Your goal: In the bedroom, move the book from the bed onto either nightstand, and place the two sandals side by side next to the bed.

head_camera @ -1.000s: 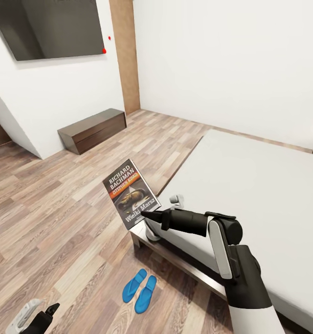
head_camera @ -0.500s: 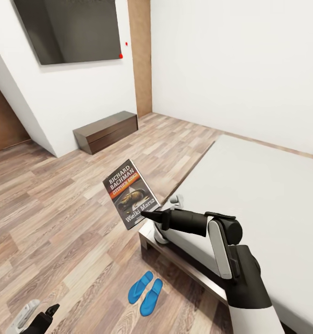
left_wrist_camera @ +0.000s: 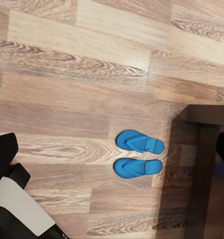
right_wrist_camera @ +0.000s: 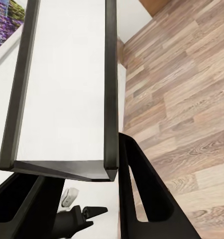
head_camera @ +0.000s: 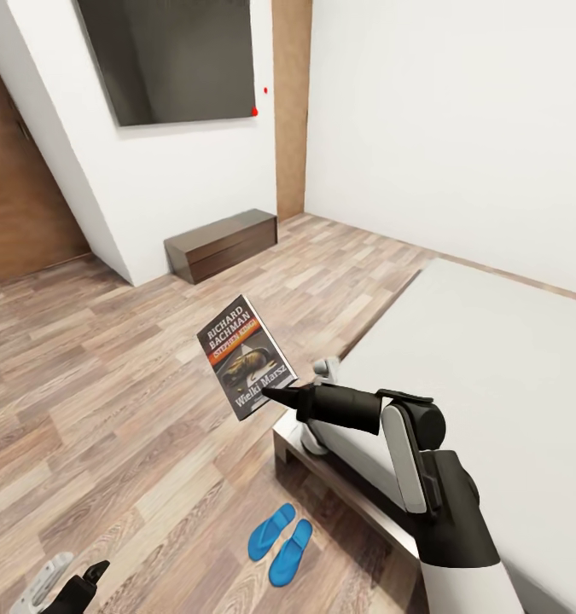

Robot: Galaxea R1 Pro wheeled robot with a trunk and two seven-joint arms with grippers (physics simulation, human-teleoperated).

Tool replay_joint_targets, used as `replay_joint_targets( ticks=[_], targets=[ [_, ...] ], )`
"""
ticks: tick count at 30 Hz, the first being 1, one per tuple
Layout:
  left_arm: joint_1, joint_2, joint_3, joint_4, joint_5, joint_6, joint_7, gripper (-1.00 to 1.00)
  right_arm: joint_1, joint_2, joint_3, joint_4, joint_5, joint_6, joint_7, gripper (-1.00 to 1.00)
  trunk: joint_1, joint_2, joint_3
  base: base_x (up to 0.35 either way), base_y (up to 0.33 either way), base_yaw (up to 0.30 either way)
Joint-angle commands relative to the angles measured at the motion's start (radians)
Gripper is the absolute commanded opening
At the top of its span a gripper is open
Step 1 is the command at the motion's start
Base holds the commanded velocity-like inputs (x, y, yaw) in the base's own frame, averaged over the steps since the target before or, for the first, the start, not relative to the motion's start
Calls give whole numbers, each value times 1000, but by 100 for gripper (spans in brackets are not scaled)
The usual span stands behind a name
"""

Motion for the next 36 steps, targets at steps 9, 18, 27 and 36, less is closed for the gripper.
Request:
replay_joint_targets(
  ticks=[9,18,27,36],
  targets=[
    [0,0,1,-2,11,3,8,100,-1,1,25,0,-2,6,1,-100,0,-1,12,0,98,127],
    [0,0,0,1,10,2,8,100,-1,1,54,0,-3,6,4,-100,0,-1,27,0,174,19],
    [0,0,1,1,11,3,7,100,-1,1,63,0,-3,6,9,-100,0,-1,42,0,16,1],
    [0,0,1,1,11,3,7,100,-1,1,63,0,-3,6,10,-100,0,-1,57,0,1,0]
  ],
)
